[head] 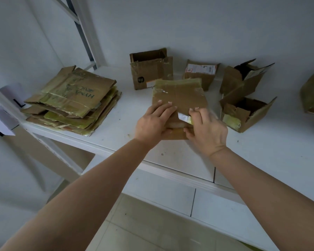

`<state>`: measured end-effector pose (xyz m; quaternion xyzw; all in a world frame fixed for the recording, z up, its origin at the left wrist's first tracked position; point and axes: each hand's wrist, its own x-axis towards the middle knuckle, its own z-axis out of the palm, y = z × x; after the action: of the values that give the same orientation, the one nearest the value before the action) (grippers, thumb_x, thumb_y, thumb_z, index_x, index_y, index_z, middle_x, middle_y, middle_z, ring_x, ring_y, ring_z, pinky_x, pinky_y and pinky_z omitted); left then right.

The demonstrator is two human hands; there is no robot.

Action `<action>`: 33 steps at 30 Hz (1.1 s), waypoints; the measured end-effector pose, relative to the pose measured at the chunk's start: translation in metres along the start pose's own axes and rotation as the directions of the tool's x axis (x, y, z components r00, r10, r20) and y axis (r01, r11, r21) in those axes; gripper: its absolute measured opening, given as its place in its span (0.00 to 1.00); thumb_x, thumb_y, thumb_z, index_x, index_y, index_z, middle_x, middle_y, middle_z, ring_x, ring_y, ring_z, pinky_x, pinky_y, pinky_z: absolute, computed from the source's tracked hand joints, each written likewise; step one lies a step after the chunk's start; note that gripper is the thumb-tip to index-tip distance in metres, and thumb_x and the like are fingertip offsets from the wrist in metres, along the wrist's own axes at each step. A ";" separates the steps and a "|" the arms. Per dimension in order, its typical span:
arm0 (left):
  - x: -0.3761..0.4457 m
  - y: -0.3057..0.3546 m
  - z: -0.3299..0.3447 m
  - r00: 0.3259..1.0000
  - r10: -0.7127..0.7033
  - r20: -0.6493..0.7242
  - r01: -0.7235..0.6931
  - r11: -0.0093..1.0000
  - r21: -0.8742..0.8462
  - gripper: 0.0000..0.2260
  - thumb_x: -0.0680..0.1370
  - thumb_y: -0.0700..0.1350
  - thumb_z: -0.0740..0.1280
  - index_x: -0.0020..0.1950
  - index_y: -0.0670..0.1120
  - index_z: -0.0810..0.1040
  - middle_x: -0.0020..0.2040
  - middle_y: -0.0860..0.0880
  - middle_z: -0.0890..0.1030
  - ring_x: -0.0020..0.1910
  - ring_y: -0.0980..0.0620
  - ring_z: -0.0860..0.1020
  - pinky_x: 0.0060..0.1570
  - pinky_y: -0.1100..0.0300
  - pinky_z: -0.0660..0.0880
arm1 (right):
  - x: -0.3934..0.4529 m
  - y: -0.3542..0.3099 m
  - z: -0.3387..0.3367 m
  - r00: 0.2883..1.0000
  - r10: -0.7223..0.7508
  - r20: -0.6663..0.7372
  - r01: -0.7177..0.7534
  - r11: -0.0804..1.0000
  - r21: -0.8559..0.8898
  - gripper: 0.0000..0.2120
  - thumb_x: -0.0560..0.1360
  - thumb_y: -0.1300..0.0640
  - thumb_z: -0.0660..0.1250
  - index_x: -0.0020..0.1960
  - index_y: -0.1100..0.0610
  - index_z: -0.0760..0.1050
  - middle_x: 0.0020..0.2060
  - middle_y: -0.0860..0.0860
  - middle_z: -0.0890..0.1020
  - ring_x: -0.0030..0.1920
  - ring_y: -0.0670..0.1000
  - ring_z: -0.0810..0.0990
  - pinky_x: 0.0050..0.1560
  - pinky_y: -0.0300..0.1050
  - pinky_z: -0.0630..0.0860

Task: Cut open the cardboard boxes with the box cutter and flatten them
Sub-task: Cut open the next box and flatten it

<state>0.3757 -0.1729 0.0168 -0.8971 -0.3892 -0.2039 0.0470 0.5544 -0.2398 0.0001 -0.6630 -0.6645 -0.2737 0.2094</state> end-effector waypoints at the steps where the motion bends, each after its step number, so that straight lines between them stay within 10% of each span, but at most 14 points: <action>1: 0.000 0.000 0.001 1.000 -0.003 -0.006 0.003 1.000 0.004 0.33 0.67 0.49 0.77 0.70 0.50 0.71 0.69 0.52 0.73 0.70 0.45 0.68 0.58 0.49 0.75 | 0.001 -0.002 0.000 1.000 0.011 0.005 -0.011 1.000 -0.005 0.27 0.60 0.51 0.78 0.56 0.60 0.77 0.48 0.56 0.79 0.43 0.56 0.81 0.29 0.43 0.76; 10: 0.013 -0.005 -0.011 0.994 0.107 -0.013 -0.102 0.975 0.196 0.29 0.67 0.57 0.76 0.64 0.48 0.75 0.62 0.48 0.79 0.60 0.43 0.78 0.53 0.48 0.76 | 0.021 -0.001 -0.021 0.984 -0.005 0.179 0.019 0.997 -0.074 0.24 0.57 0.45 0.79 0.45 0.56 0.76 0.40 0.53 0.75 0.26 0.53 0.74 0.24 0.39 0.63; 22: 0.050 -0.020 -0.074 0.967 0.220 0.129 -0.255 0.858 0.446 0.28 0.78 0.63 0.58 0.68 0.44 0.65 0.51 0.47 0.79 0.44 0.47 0.80 0.36 0.58 0.68 | 0.062 0.013 -0.065 0.983 -0.162 0.090 0.174 0.973 -0.153 0.34 0.60 0.36 0.75 0.59 0.55 0.78 0.49 0.52 0.81 0.24 0.52 0.76 0.25 0.36 0.60; 33: 0.060 -0.028 -0.075 0.955 0.201 0.218 -0.258 0.925 0.278 0.28 0.76 0.61 0.64 0.66 0.42 0.66 0.50 0.45 0.80 0.47 0.43 0.80 0.42 0.54 0.72 | 0.068 0.003 -0.045 0.947 -0.311 0.073 0.316 0.874 -0.368 0.30 0.56 0.48 0.79 0.54 0.61 0.81 0.42 0.56 0.83 0.23 0.51 0.76 0.22 0.35 0.63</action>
<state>0.3679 -0.1309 0.1073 -0.9337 -0.3104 -0.0502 0.1713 0.5509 -0.2171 0.0784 -0.5758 -0.6997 -0.4221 0.0277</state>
